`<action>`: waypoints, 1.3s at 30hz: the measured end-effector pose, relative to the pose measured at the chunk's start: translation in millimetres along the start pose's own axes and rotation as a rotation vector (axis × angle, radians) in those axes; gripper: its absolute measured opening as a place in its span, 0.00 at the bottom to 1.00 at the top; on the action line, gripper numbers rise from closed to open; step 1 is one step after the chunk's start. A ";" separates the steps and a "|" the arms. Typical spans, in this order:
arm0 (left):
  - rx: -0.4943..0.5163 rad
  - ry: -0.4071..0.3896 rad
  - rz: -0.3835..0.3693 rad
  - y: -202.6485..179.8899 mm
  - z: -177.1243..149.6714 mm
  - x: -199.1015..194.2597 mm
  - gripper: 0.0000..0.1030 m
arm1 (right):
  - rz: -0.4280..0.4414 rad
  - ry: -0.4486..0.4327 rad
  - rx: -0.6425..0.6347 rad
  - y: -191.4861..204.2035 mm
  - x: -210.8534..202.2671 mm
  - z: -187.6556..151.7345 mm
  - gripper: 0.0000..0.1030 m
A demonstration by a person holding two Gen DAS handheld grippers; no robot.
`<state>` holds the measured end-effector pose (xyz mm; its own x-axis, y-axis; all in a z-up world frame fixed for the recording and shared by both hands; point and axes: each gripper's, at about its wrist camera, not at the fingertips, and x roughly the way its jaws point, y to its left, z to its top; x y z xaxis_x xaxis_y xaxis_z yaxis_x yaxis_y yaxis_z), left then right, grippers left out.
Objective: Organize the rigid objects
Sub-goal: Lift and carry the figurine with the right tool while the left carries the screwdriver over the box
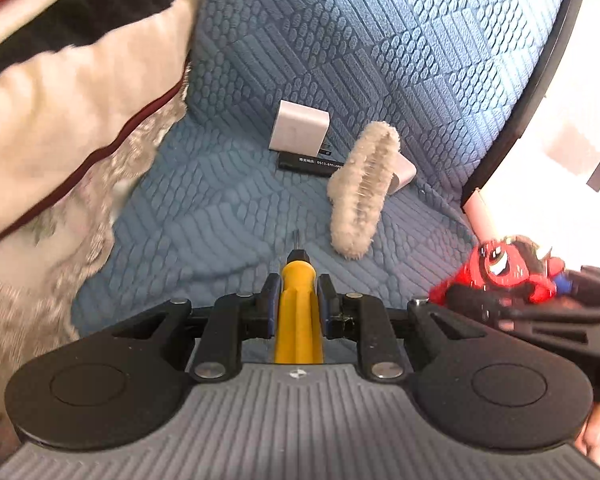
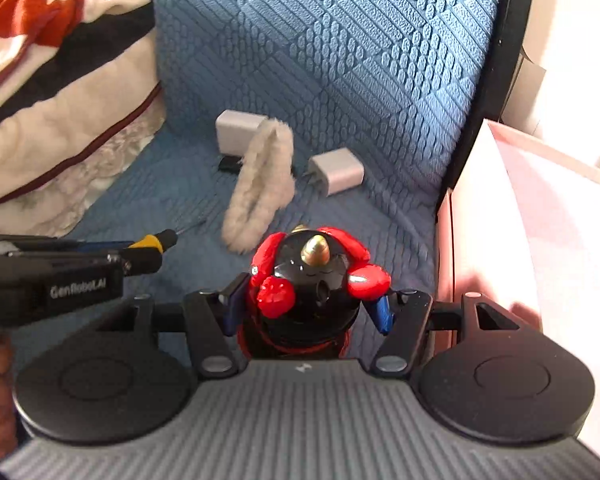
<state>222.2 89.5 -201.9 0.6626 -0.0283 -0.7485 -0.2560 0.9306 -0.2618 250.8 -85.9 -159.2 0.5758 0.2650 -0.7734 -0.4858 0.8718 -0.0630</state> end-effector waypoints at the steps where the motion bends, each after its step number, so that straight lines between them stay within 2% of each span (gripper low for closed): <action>1: -0.008 -0.003 -0.003 2.0 -2.9 -4.5 0.22 | -0.001 0.000 -0.010 2.0 -4.8 -4.0 0.61; 10: -0.154 0.010 -0.021 11.5 -23.9 -30.8 0.22 | 0.014 0.045 -0.028 8.4 -39.7 -31.9 0.61; 24: -0.304 0.114 -0.081 16.3 -51.4 -47.9 0.22 | -0.002 0.063 0.005 5.8 -73.2 -32.9 0.61; 28: -0.343 0.139 -0.110 15.6 -52.2 -50.9 0.22 | -0.005 0.063 0.021 0.9 -78.4 -32.9 0.61; 35: -0.412 0.131 -0.144 9.4 -44.9 -62.5 0.21 | 0.004 0.063 0.044 -9.7 -88.5 -32.6 0.61; 39: -0.403 0.118 -0.149 -0.7 -32.1 -70.2 0.21 | 0.011 0.047 0.045 -17.2 -97.8 -27.6 0.61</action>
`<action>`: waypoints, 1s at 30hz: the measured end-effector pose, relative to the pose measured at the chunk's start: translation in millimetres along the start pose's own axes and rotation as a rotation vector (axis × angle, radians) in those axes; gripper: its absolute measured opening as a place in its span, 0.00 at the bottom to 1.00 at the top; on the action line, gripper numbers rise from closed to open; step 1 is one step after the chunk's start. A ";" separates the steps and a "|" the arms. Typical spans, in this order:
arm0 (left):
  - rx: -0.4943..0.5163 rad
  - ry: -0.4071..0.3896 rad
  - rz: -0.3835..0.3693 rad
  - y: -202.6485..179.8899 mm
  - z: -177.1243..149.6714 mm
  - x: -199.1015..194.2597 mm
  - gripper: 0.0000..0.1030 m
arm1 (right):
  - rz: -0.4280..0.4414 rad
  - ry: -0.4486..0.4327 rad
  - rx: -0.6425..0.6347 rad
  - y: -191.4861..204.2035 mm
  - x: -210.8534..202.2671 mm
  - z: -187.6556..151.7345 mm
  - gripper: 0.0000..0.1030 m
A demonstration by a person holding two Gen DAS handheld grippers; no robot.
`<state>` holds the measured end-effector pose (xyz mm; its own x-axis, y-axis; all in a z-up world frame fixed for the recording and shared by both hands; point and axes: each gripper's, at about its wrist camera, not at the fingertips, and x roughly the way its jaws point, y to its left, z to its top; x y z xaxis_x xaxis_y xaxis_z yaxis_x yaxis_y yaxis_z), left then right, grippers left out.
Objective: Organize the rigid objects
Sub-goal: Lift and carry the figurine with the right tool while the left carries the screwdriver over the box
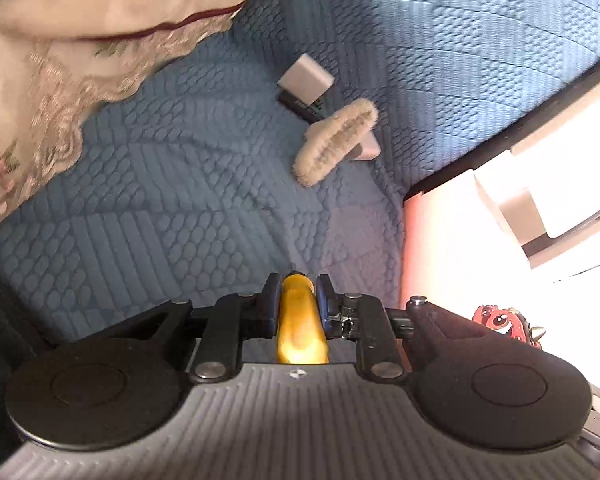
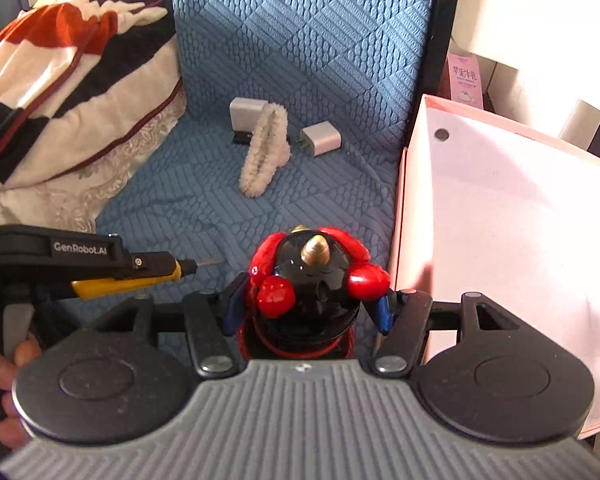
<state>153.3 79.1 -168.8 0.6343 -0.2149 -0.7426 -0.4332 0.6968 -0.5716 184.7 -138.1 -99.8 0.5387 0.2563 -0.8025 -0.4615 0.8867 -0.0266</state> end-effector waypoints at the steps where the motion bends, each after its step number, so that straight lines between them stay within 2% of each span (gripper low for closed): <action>1: 0.007 -0.004 -0.001 -5.1 1.6 -1.7 0.21 | -0.002 -0.004 -0.002 -2.0 -2.0 1.6 0.61; 11: 0.065 -0.049 -0.032 -59.2 13.7 -16.1 0.21 | -0.010 -0.044 0.015 -29.8 -25.8 20.8 0.61; 22: 0.185 -0.119 -0.125 -147.3 35.4 -32.9 0.21 | -0.043 -0.153 0.031 -69.4 -68.9 63.8 0.61; 30: 0.240 -0.145 -0.173 -197.1 37.9 -38.6 0.21 | -0.068 -0.214 0.057 -104.0 -96.5 70.0 0.61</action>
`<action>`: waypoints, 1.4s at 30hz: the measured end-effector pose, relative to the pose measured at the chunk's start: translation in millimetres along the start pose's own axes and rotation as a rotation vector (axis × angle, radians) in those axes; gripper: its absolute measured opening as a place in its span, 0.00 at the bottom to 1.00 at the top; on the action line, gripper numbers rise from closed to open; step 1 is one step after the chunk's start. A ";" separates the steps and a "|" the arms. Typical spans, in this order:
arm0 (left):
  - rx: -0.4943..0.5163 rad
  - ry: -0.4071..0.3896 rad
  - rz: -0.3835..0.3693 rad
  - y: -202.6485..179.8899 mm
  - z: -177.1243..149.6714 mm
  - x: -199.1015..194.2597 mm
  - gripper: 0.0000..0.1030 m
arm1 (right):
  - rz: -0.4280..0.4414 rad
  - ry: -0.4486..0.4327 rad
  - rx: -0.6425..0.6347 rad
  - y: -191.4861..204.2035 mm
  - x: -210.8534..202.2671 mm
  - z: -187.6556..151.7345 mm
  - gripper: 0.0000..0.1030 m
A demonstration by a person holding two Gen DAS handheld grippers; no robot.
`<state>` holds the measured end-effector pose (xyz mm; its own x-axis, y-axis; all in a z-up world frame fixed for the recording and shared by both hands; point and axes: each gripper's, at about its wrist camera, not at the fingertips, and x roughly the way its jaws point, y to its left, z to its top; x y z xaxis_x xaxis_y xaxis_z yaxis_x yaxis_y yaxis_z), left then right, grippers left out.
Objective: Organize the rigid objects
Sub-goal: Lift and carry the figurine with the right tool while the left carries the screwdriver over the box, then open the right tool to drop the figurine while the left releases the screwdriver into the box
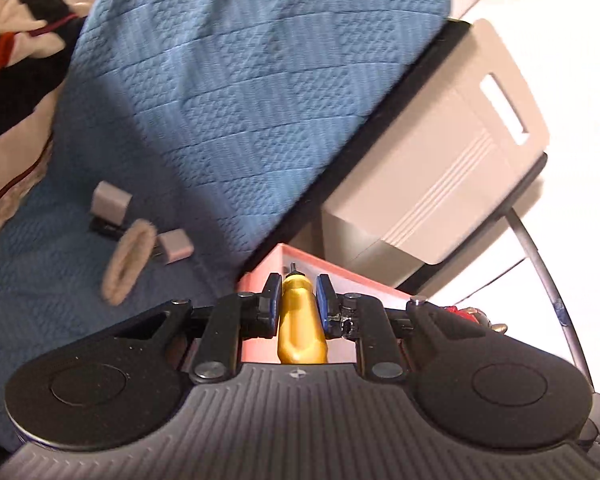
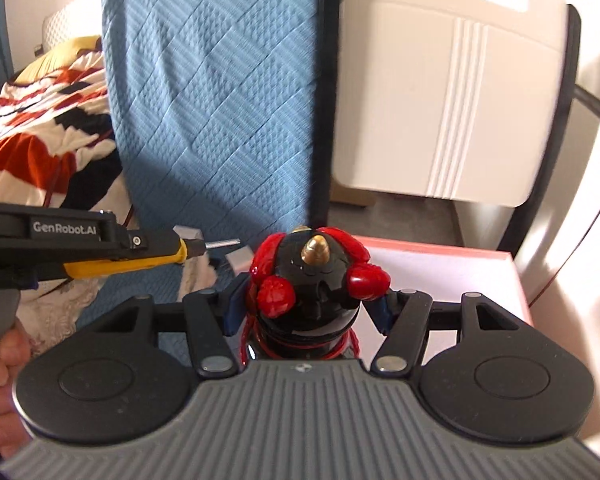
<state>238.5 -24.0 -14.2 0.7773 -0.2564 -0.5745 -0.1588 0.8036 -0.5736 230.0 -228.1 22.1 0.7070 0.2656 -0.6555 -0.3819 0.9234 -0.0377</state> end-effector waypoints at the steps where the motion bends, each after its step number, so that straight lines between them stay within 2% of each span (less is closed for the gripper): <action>1: 0.007 0.009 -0.004 -6.2 -0.3 1.4 0.21 | -0.005 -0.008 0.003 -5.1 -2.3 -1.2 0.61; 6: 0.067 0.021 -0.010 -38.8 -8.7 9.4 0.21 | -0.025 -0.017 0.057 -33.1 -9.7 -13.0 0.61; 19: 0.129 0.081 0.003 -90.4 -43.7 54.3 0.21 | -0.060 0.063 0.095 -94.4 8.9 -60.8 0.61; 28: 0.145 0.145 0.038 -102.0 -64.4 95.6 0.21 | -0.068 0.147 0.107 -122.1 35.5 -92.8 0.61; 35: 0.155 0.239 0.050 -101.1 -92.5 133.2 0.21 | -0.067 0.212 0.127 -136.3 59.7 -117.5 0.61; 42: 0.170 0.288 0.052 -102.0 -107.4 146.1 0.21 | -0.065 0.293 0.160 -146.2 77.3 -141.4 0.62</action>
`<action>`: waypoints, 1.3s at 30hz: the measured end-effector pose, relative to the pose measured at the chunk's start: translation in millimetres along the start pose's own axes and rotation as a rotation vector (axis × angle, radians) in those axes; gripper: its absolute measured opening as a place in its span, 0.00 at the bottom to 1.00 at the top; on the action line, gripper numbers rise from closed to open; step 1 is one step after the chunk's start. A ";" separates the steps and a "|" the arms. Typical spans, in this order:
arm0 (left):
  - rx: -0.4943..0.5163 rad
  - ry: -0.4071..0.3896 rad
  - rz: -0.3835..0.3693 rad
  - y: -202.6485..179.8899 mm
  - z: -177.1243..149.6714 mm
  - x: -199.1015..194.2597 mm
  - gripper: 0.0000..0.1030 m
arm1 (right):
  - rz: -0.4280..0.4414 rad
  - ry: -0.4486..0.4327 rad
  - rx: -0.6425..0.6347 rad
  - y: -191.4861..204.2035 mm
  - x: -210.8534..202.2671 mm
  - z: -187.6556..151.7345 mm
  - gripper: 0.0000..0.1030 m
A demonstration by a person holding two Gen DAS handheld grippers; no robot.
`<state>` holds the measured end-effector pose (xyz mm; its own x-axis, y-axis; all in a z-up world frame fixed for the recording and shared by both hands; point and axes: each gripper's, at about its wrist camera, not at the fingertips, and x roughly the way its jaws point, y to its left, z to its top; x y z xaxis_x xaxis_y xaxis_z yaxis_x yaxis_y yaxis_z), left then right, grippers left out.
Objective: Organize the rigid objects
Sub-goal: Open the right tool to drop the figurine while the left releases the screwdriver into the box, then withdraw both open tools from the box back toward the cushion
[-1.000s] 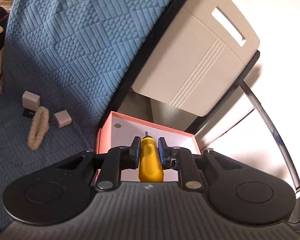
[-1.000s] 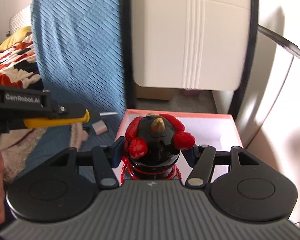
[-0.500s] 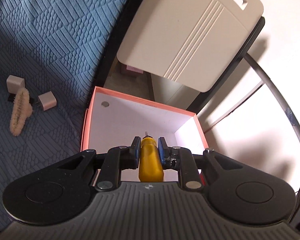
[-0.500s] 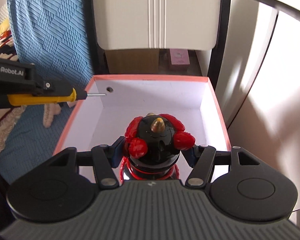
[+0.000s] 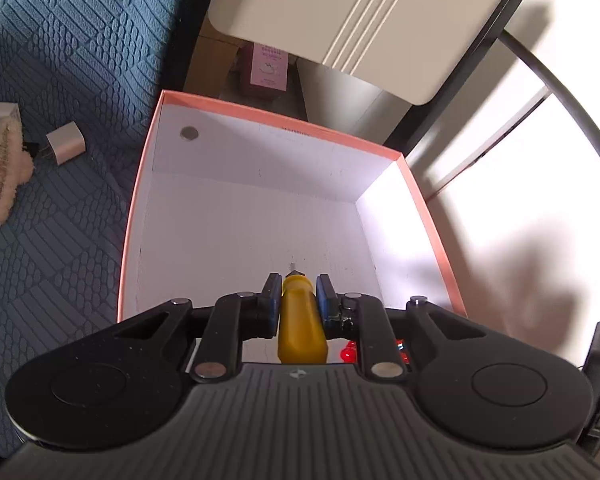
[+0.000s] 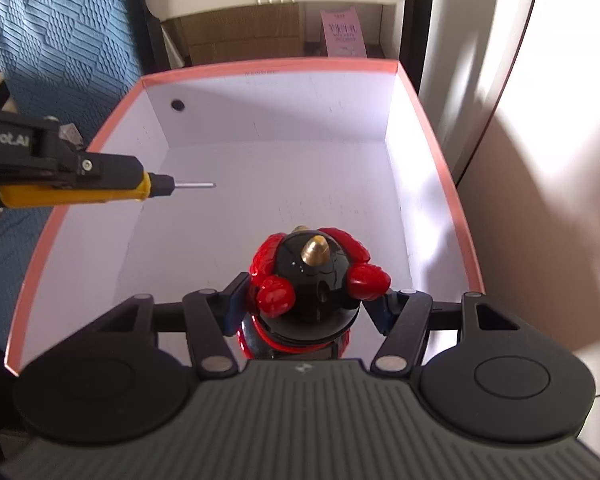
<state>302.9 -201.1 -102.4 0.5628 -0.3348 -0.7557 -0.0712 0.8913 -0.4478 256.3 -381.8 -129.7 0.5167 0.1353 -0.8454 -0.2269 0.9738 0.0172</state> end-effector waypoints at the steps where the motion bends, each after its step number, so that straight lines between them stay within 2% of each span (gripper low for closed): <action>1: -0.003 0.003 0.003 0.9 -0.5 1.0 0.21 | 0.002 0.008 0.002 -0.4 1.6 -1.8 0.62; 2: -0.007 -0.002 0.008 2.1 -1.1 -0.1 0.21 | -0.002 0.004 -0.001 0.0 1.4 -3.0 0.59; 7: -0.008 -0.003 -0.005 2.8 1.7 -9.2 0.23 | -0.007 -0.004 -0.002 0.4 -6.0 3.0 0.59; 12: 0.023 -0.046 -0.007 -1.5 6.9 -31.2 0.32 | -0.007 -0.059 0.002 5.3 -27.6 14.0 0.59; 25: 0.108 -0.194 0.011 2.2 12.2 -116.2 0.32 | 0.033 -0.212 -0.033 42.9 -92.7 36.0 0.60; 39: 0.143 -0.305 0.024 38.1 3.7 -197.9 0.32 | 0.061 -0.304 -0.091 94.8 -149.6 27.9 0.60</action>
<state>191.9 -99.8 31.9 0.7845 -0.2254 -0.5777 0.0166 0.9389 -0.3438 180.5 -304.6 13.3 0.7196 0.2544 -0.6461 -0.3306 0.9438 0.0034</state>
